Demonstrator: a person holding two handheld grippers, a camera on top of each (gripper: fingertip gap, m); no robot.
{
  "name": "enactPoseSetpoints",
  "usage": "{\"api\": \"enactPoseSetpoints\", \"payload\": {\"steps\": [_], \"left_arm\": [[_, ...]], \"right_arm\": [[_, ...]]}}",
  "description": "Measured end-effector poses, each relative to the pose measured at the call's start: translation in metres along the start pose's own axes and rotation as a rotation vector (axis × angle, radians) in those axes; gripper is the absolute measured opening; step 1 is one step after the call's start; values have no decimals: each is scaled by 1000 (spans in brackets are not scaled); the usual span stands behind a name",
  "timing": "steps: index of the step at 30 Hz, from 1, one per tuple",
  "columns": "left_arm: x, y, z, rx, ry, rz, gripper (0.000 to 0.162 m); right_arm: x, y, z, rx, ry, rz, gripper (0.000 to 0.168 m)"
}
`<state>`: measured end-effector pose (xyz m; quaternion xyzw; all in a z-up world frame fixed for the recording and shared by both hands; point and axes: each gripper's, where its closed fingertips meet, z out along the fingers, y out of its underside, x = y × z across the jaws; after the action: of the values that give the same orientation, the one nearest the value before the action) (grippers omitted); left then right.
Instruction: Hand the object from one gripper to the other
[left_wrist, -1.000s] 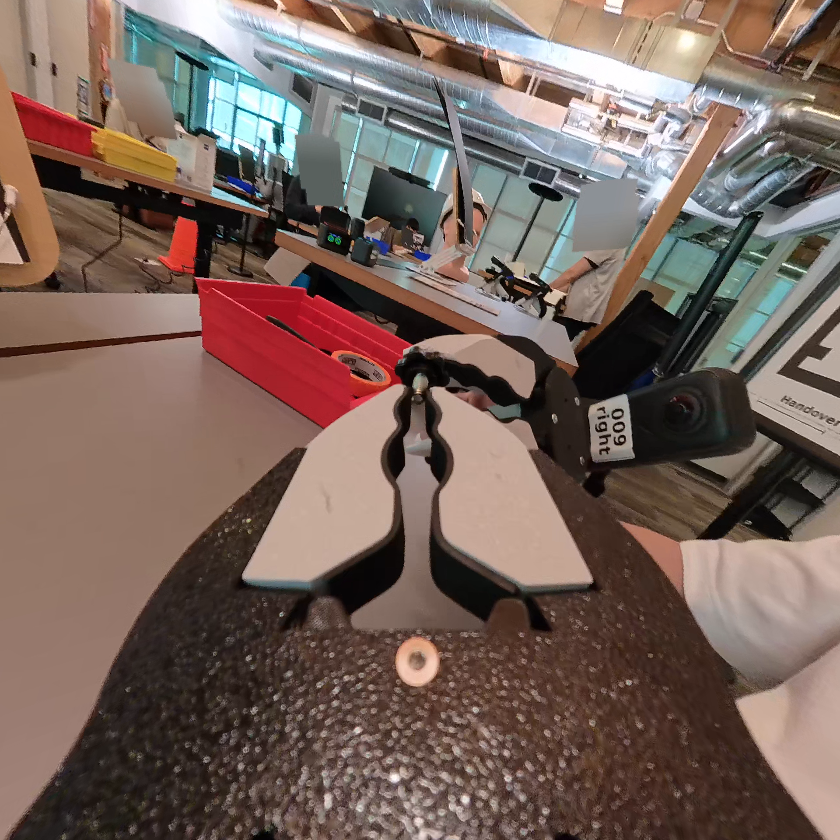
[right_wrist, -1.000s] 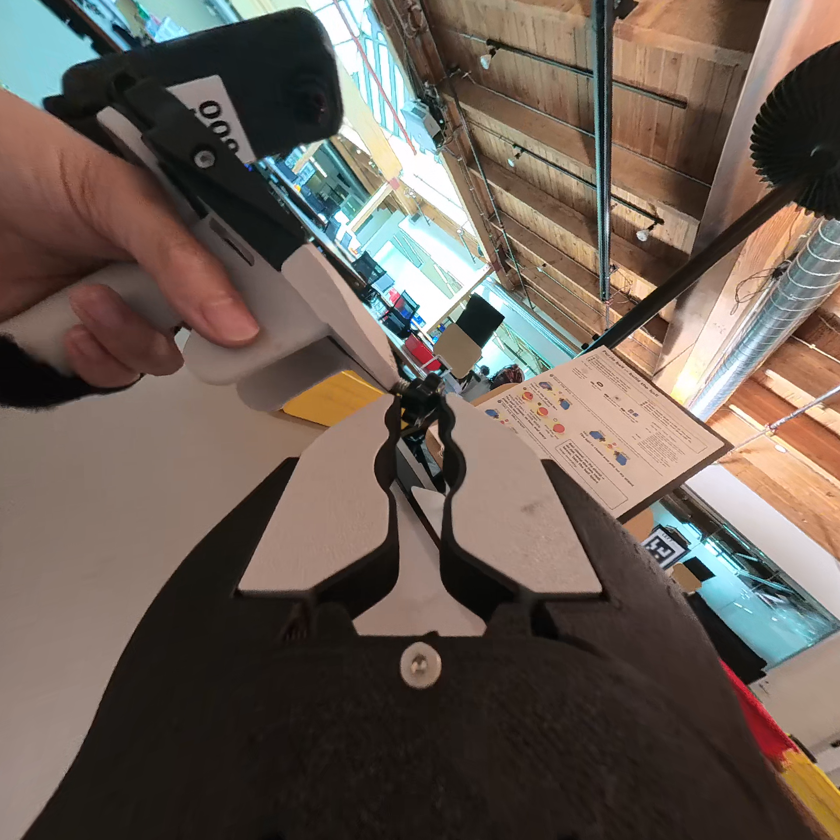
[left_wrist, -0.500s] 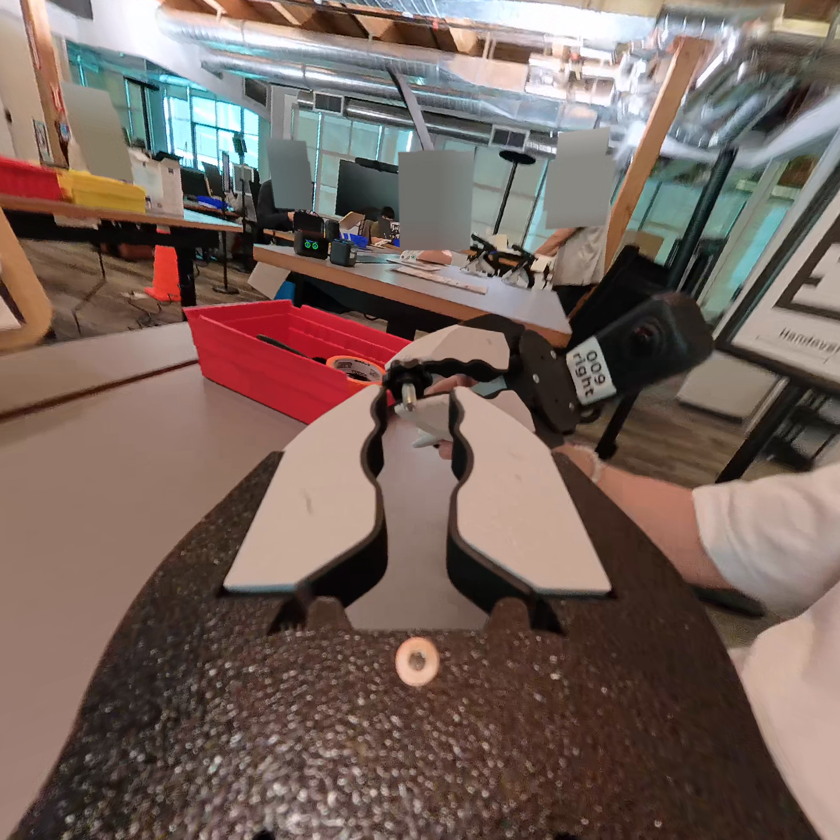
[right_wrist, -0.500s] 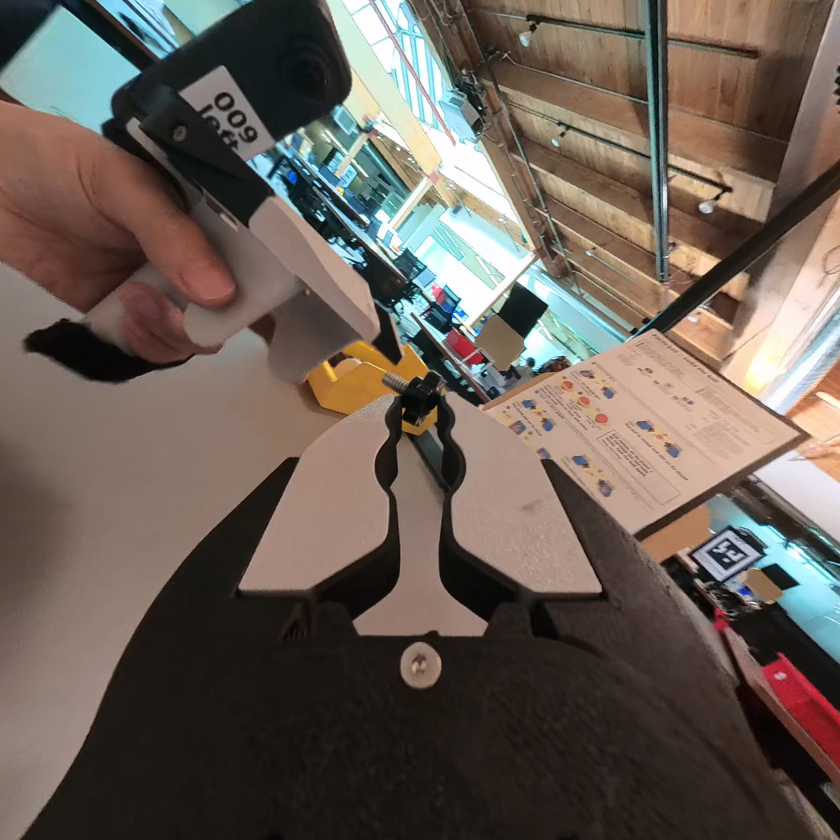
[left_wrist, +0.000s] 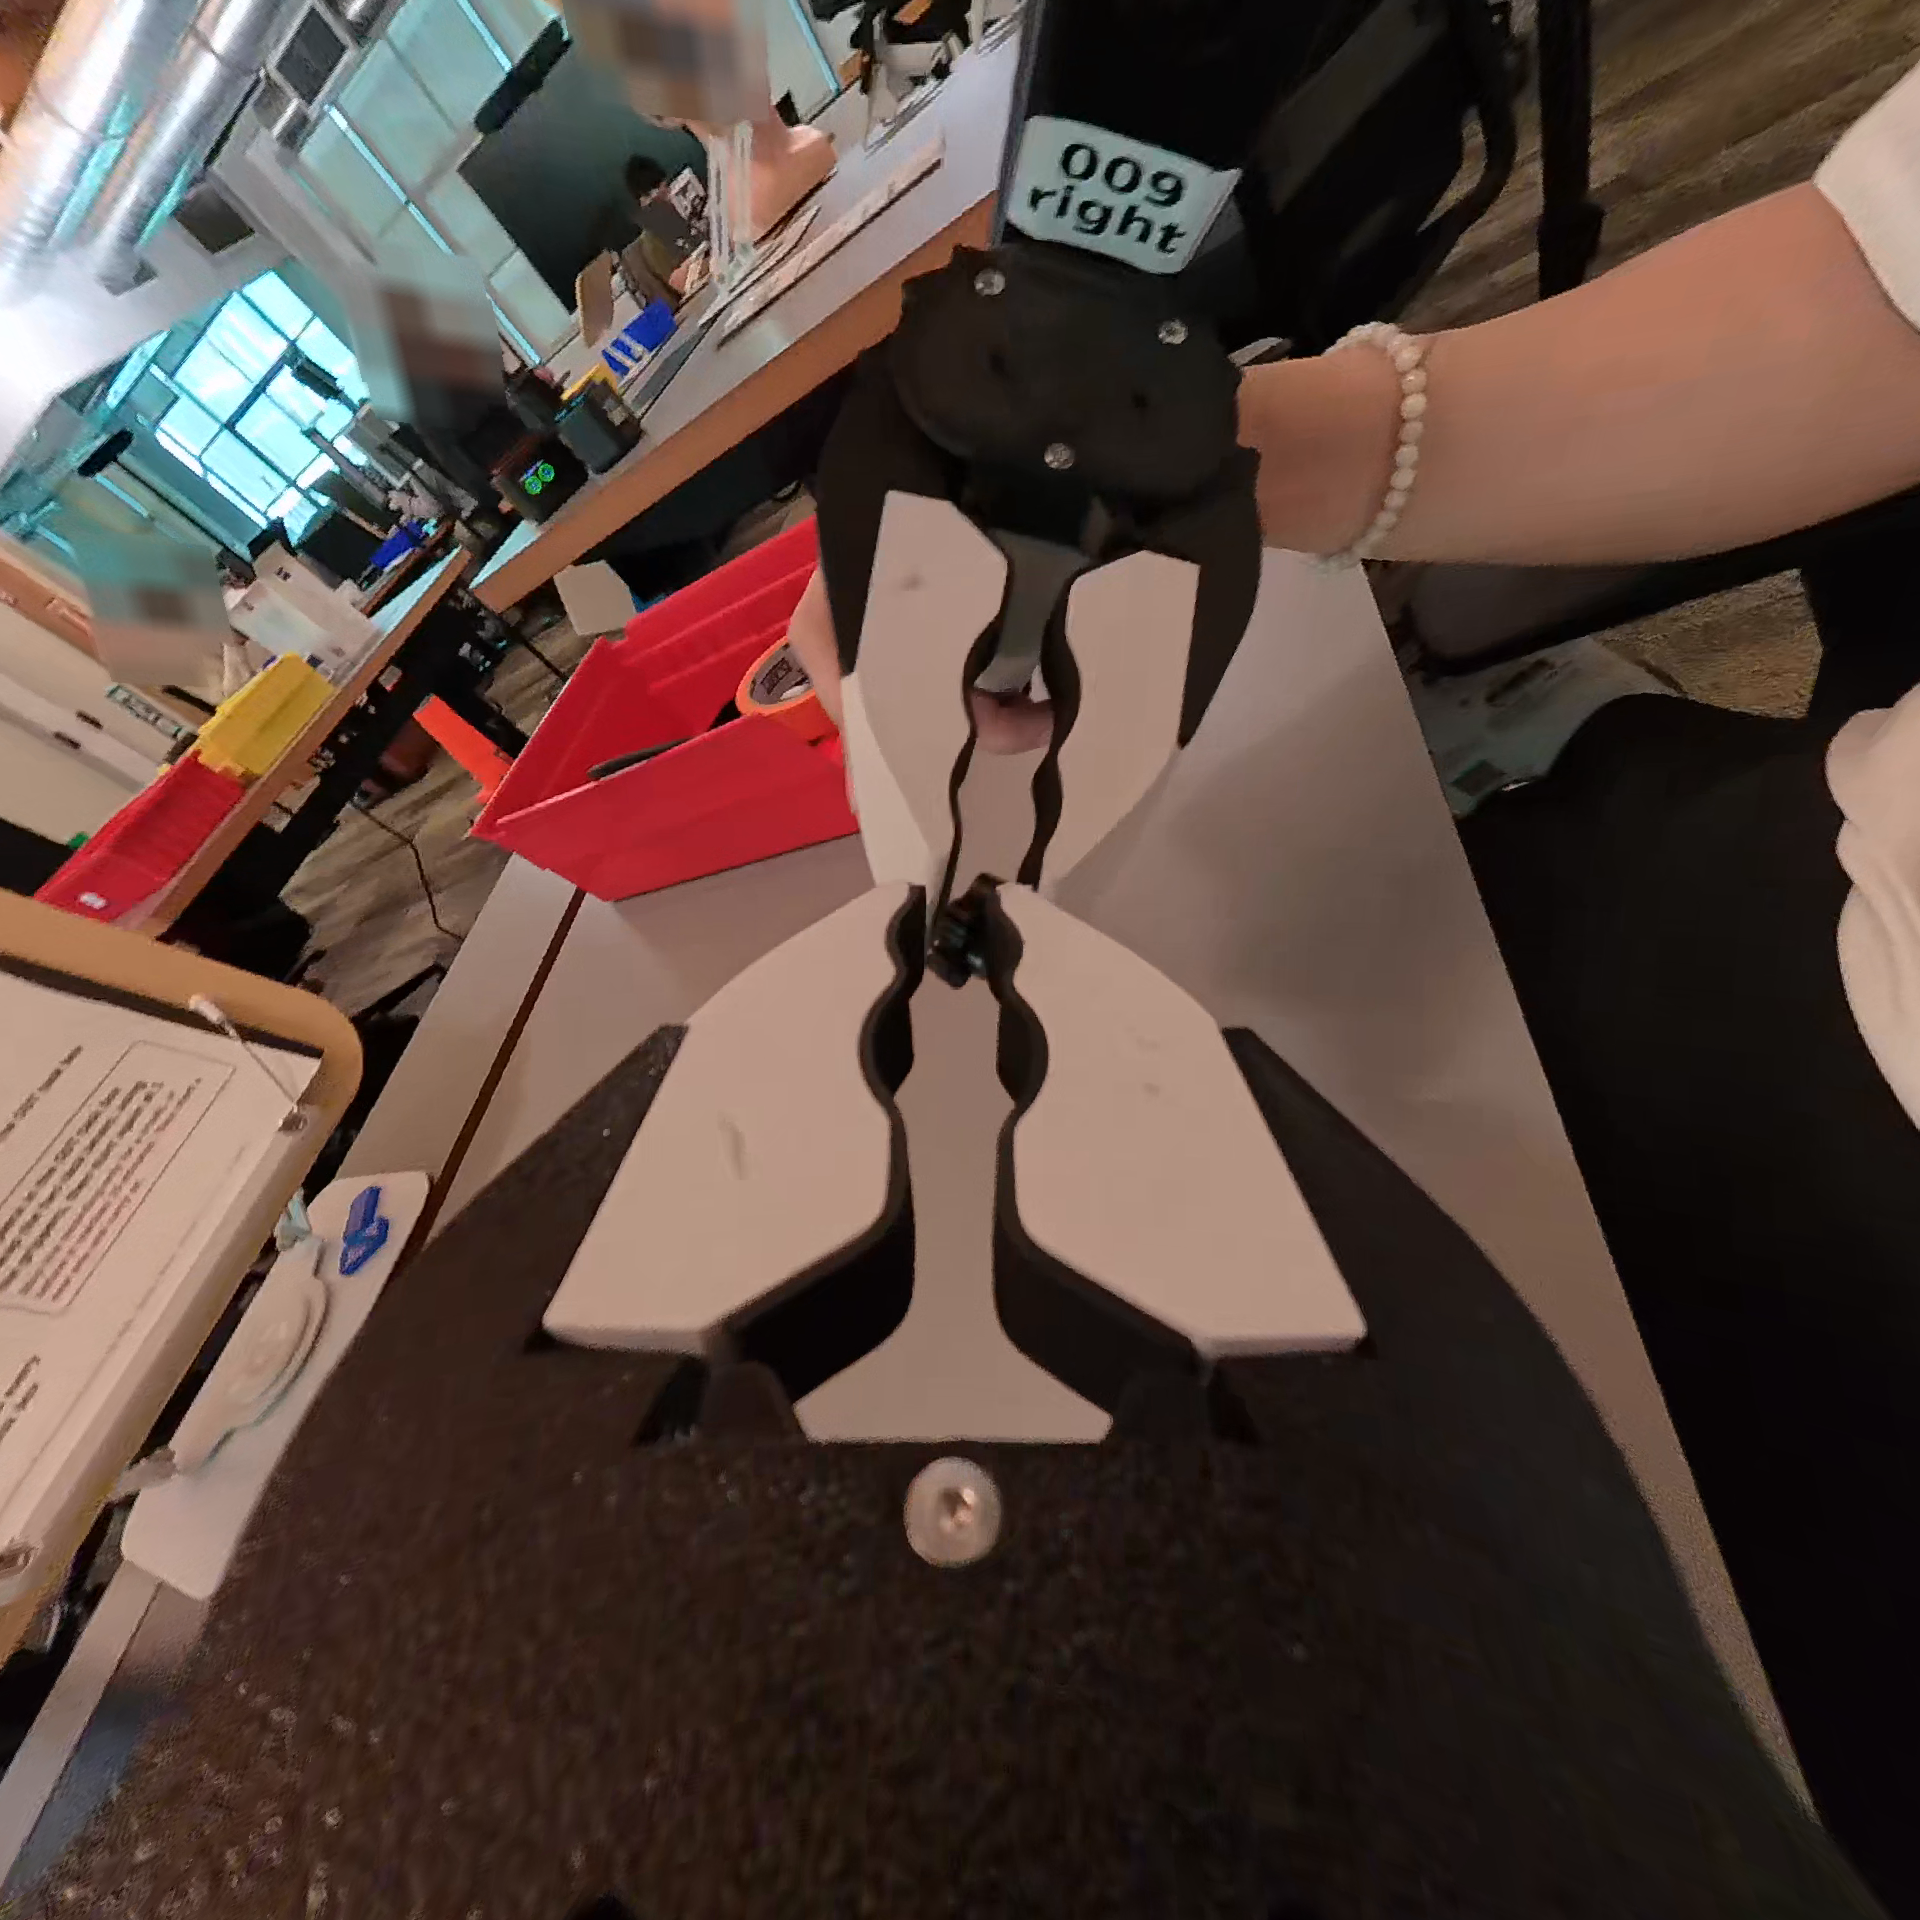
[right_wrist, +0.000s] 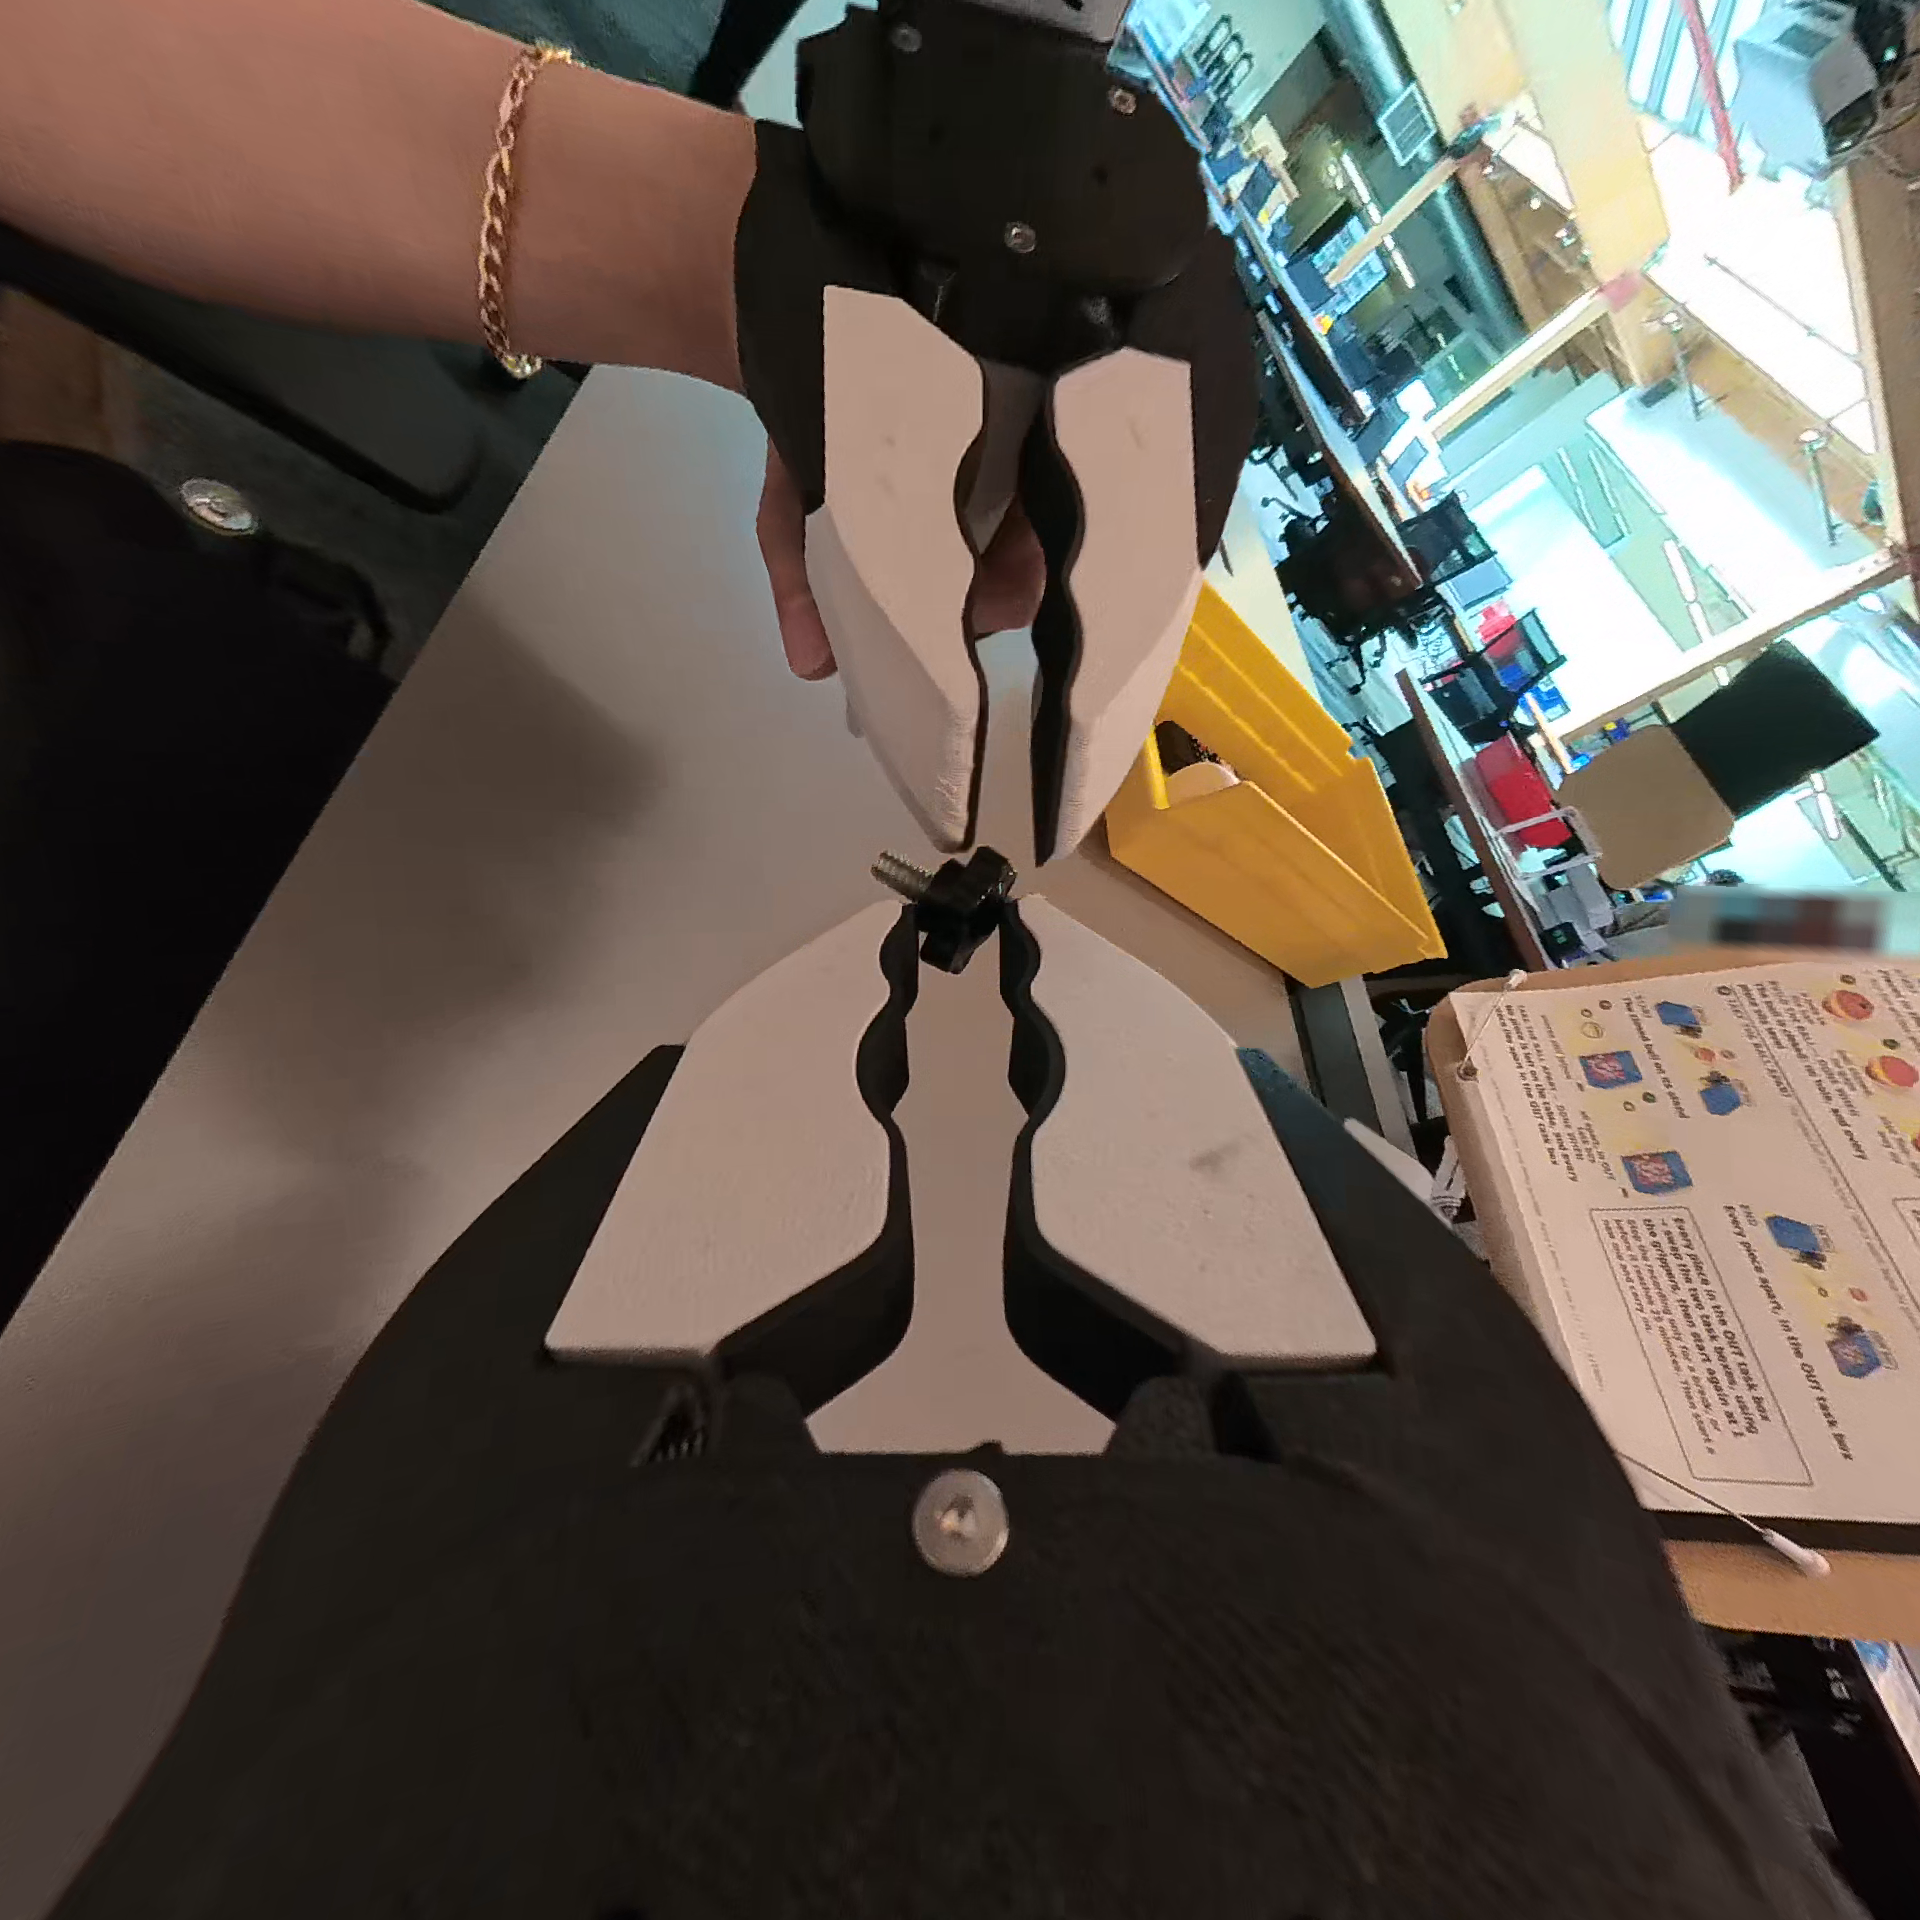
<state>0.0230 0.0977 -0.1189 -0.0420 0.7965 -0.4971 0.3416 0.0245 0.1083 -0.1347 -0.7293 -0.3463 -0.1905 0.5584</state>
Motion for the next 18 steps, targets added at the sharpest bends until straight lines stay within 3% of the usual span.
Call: {"api": "enactPoseSetpoints", "payload": {"steps": [11, 18], "left_arm": [[17, 16, 7, -110, 83, 82, 6], [-2, 2, 2, 14, 7, -43, 5]], "right_arm": [[-19, 10, 4, -87, -112, -27, 15], [2, 2, -2, 29, -9, 105, 13]]}}
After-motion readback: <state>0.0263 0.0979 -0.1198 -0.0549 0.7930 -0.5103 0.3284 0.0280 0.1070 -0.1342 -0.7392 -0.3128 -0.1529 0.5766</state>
